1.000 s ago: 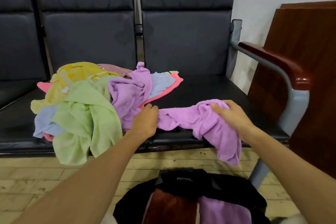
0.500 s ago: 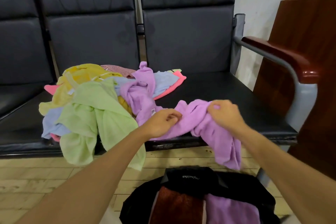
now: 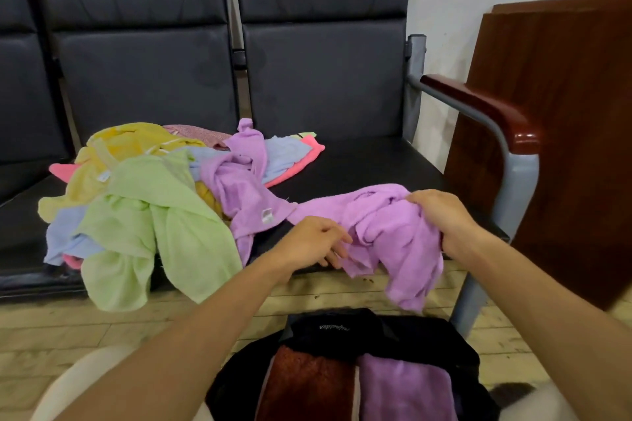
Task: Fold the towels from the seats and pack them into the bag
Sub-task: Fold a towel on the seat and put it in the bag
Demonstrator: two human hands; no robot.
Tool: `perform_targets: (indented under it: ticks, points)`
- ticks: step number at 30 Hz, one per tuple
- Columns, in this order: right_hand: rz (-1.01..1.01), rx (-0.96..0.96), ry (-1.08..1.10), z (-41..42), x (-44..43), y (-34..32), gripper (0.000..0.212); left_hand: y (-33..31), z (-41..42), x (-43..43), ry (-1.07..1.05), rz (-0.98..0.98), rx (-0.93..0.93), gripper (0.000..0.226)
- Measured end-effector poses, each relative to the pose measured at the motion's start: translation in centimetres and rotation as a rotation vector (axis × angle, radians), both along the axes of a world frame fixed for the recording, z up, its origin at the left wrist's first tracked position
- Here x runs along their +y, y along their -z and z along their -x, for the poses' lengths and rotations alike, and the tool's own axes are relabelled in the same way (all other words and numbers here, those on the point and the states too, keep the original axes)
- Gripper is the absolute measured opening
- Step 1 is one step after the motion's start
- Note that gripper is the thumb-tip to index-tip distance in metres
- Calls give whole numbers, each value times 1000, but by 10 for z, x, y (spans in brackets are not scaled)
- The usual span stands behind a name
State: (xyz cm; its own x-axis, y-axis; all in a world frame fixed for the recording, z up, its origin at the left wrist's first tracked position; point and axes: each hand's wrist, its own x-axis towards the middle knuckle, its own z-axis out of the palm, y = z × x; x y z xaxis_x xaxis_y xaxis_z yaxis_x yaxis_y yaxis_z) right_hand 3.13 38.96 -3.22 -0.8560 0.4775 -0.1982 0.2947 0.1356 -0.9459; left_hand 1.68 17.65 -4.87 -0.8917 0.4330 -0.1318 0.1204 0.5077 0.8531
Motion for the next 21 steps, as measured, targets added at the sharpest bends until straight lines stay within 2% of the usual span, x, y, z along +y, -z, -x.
perform_targets:
  ticks: [2, 5, 6, 9, 11, 12, 15, 18, 21]
  points:
    - [-100, -25, -50, -3, 9, 5, 14, 5, -11, 13, -10, -64, -127, 28]
    - [-135, -153, -108, -9, 20, 16, 49, 18, -20, 26, -59, -153, -318, 29]
    - [-145, -196, -131, -10, 21, 18, 51, 22, -22, 30, -80, -170, -377, 33]
    - [-169, -269, -197, -13, 21, 21, 32, 28, -24, 38, -155, -227, -465, 41]
    - [-136, -315, -248, -15, 22, 20, 41, 28, -25, 41, -194, -266, -462, 35]
    - [-107, -331, -276, -17, 23, 20, 40, 28, -27, 42, -215, -289, -466, 31]
    - [44, -292, -361, -24, 23, 19, 22, 28, -29, 44, -272, -367, -495, 25]
    - [306, -171, -419, -36, 20, 23, 37, 31, -27, 45, -302, -462, -517, 28]
    - [456, -108, -412, -42, 18, 26, 44, 29, -26, 42, -260, -530, -557, 33]
